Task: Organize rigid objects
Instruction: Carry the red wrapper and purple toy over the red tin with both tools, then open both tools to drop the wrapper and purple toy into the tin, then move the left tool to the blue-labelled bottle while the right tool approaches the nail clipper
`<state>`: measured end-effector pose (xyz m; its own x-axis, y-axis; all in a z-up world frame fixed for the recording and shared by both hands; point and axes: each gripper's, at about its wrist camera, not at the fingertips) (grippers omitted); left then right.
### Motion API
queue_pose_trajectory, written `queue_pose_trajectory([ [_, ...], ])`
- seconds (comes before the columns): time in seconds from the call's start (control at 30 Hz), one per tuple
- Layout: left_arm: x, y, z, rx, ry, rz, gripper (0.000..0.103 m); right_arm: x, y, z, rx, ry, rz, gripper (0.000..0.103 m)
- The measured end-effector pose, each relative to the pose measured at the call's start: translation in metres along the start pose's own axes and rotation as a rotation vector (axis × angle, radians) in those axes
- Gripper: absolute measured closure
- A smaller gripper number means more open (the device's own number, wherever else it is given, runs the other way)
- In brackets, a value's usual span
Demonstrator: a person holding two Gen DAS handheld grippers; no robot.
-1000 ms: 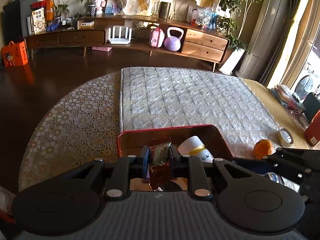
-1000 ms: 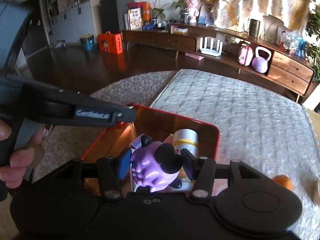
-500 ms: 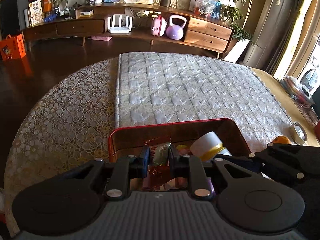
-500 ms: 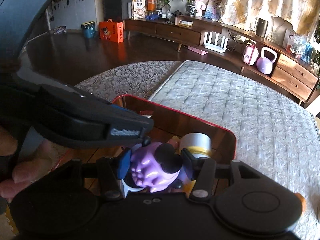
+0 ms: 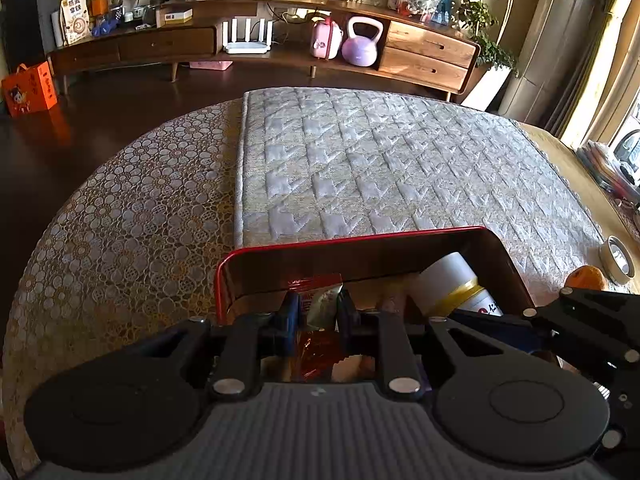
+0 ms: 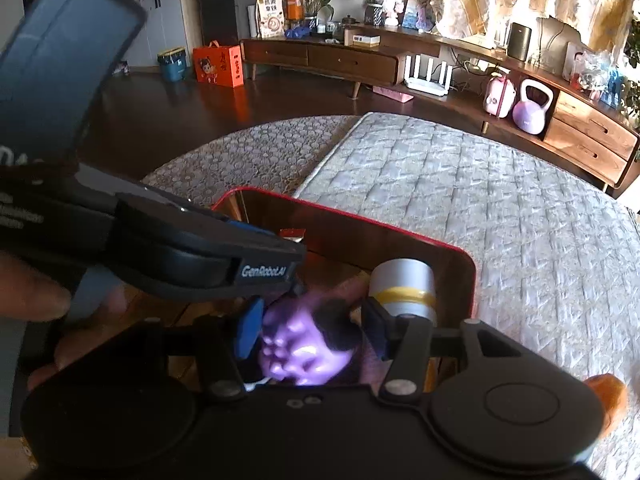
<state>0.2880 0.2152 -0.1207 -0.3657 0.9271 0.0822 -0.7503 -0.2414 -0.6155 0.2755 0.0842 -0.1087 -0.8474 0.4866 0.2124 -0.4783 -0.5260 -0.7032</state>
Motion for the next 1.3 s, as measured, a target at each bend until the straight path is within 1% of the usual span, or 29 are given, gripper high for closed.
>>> queue_pose_trajectory([
  [0.1,-0.002,0.0,0.0,0.008,0.001,-0.004,0.083,0.002,0.001,0.007,-0.012,0.0,0.002,0.05],
  [0.27,-0.002,0.001,0.003,0.011,-0.002,0.008,0.083,0.001,0.001,0.019,-0.024,-0.028,-0.041,0.05],
  [0.33,-0.002,0.001,0.006,0.01,-0.003,0.014,0.083,0.0,0.003,0.026,-0.032,-0.033,-0.055,0.047],
  [0.4,-0.001,0.002,0.011,0.008,-0.003,0.018,0.083,-0.001,0.004,0.034,-0.044,-0.034,-0.069,0.041],
  [0.63,-0.001,0.004,0.035,-0.011,0.002,0.014,0.081,-0.002,0.01,0.061,-0.076,-0.043,-0.114,0.039],
  [0.7,0.0,0.004,0.041,-0.01,0.004,0.025,0.078,-0.001,0.012,0.07,-0.088,-0.043,-0.12,0.037],
  [0.77,-0.001,0.004,0.044,-0.011,0.001,0.028,0.066,-0.001,0.013,0.079,-0.095,-0.044,-0.123,0.037],
  [0.8,-0.001,0.005,0.046,-0.016,-0.006,0.026,0.063,-0.001,0.015,0.085,-0.099,-0.047,-0.124,0.037],
  [0.83,-0.002,0.006,0.048,-0.022,-0.015,0.026,0.055,-0.001,0.018,0.092,-0.103,-0.053,-0.122,0.036],
  [0.87,-0.001,0.007,0.051,-0.027,-0.019,0.027,0.05,0.0,0.021,0.098,-0.105,-0.055,-0.118,0.032],
  [0.9,-0.001,0.008,0.055,-0.035,-0.021,0.03,0.049,0.0,0.024,0.106,-0.106,-0.051,-0.112,0.031],
  [1.0,0.0,0.011,0.069,-0.052,-0.018,0.03,0.049,-0.003,0.033,0.126,-0.114,-0.047,-0.104,0.03],
  [1.23,-0.003,0.02,0.106,-0.099,0.001,0.021,0.049,-0.012,0.054,0.167,-0.152,-0.025,-0.144,0.027],
  [1.3,-0.007,0.025,0.116,-0.106,0.013,0.015,0.049,-0.015,0.062,0.177,-0.163,-0.017,-0.152,0.023],
])
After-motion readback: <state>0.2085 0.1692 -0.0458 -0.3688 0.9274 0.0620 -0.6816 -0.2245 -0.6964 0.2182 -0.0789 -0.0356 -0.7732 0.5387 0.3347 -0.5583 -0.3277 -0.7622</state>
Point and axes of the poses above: each gripper's, at about its wrist camera, not at the fingertips, and z roughly against the way its jaws point, x to its left, y to its underside, and after that the axes turned 15 degrees about -y, right-handed
